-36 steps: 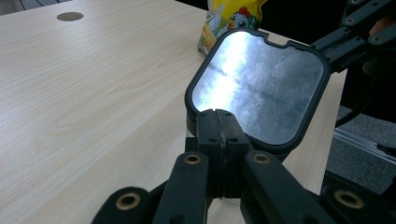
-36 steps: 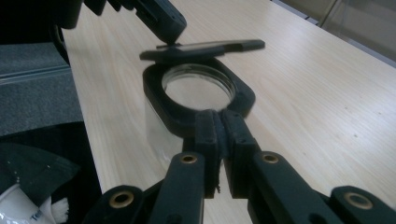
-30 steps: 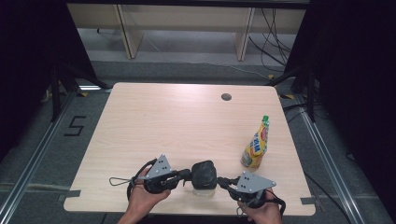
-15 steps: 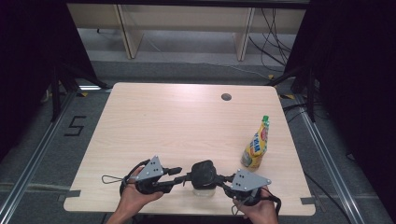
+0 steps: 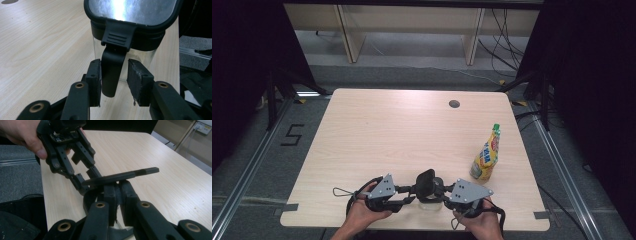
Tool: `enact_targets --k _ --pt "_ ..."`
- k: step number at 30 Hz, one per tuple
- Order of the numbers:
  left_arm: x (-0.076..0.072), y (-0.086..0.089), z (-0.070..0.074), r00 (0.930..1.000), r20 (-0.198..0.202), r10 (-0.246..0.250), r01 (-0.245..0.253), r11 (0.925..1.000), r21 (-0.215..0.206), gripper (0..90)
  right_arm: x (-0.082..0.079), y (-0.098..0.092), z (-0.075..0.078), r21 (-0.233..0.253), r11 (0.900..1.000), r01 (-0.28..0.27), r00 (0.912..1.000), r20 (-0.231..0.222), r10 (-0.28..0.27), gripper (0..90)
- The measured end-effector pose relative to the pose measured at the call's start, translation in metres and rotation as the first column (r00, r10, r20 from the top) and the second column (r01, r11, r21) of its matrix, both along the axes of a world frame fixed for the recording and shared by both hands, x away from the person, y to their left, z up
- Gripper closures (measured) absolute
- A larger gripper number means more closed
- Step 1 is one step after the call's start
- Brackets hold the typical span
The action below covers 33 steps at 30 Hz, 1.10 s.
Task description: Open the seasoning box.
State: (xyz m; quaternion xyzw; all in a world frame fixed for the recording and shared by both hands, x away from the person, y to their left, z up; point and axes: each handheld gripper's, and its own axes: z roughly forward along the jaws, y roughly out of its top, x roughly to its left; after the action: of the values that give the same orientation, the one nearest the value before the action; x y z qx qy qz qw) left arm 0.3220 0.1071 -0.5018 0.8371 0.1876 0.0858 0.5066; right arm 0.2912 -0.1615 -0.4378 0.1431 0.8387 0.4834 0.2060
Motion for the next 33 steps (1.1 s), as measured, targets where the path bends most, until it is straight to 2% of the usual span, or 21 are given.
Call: enact_targets --k 2,5,7,8,9,11,17,20,23,24,26,28,29,31,33 --pt "0.001 0.0 0.0 0.9996 0.027 -0.005 0.005 0.9998 0.018 65.0 0.0 0.003 0.001 0.001 1.0 -0.008 1.0 -0.001 0.008 85.3" --pt "0.002 0.001 0.001 1.0 0.005 0.003 -0.003 1.0 0.002 71.5 0.0 0.007 0.003 0.002 1.0 -0.018 0.9998 -0.005 0.018 85.3" --pt "0.002 0.002 0.001 0.9997 0.023 -0.007 0.007 0.9999 0.015 72.1 0.002 0.01 0.004 0.007 1.0 -0.02 0.9998 0.005 0.019 85.3" --pt "0.002 0.002 0.001 0.9997 0.023 -0.008 0.007 0.9998 0.016 72.2 0.003 0.011 0.005 0.004 1.0 -0.027 0.9995 0.018 0.026 85.3" --pt "0.001 0.001 0.0 0.9998 0.019 0.003 -0.003 1.0 0.004 72.4 0.002 0.013 0.005 0.006 1.0 -0.025 0.9997 0.005 0.025 85.2" --pt "0.001 0.0 0.0 0.9999 0.014 0.007 -0.007 1.0 0.006 72.5 0.002 0.017 0.005 0.003 1.0 -0.029 0.9996 0.0 0.029 85.3" --pt "0.001 0.0 0.0 0.9998 0.018 0.005 -0.006 0.9999 0.01 72.7 0.005 0.029 0.007 -0.002 0.999 -0.05 0.9987 0.011 0.05 85.5" --pt "0.001 0.001 0.001 0.9995 0.032 0.002 -0.003 0.9997 0.023 72.8 0.006 0.037 0.007 -0.008 0.998 -0.061 0.9981 0.011 0.061 85.7" --pt "0.0 0.001 0.001 0.9997 0.024 0.01 -0.011 0.9996 0.026 72.8 0.008 0.043 0.007 -0.012 0.997 -0.072 0.9973 0.01 0.072 85.9" --pt "-0.001 0.001 0.001 0.9995 0.028 0.013 -0.014 0.9992 0.039 72.9 0.009 0.045 0.007 -0.01 0.997 -0.077 0.997 0.007 0.077 85.9" --pt "-0.002 0.0 0.001 0.9993 0.034 0.017 -0.018 0.9993 0.034 72.9 0.01 0.047 0.006 -0.011 0.996 -0.087 0.9962 0.003 0.087 85.9" --pt "-0.005 -0.001 0.001 0.999 0.024 0.037 -0.038 0.9987 0.034 73.0 0.011 0.05 0.006 -0.013 0.996 -0.087 0.9962 -0.007 0.087 86.2" --pt "-0.004 0.0 0.002 0.9987 0.044 0.027 -0.029 0.998 0.056 73.0 0.011 0.05 0.006 -0.015 0.996 -0.091 0.9958 -0.008 0.091 86.4" --pt "-0.006 -0.001 0.002 0.9982 0.04 0.045 -0.048 0.9969 0.063 73.0 0.011 0.052 0.005 -0.017 0.996 -0.091 0.9959 -0.006 0.091 86.7" --pt "-0.004 -0.001 0.003 0.9982 0.049 0.034 -0.037 0.9969 0.069 73.0 0.011 0.055 0.003 -0.015 0.995 -0.096 0.9953 -0.009 0.096 86.7"
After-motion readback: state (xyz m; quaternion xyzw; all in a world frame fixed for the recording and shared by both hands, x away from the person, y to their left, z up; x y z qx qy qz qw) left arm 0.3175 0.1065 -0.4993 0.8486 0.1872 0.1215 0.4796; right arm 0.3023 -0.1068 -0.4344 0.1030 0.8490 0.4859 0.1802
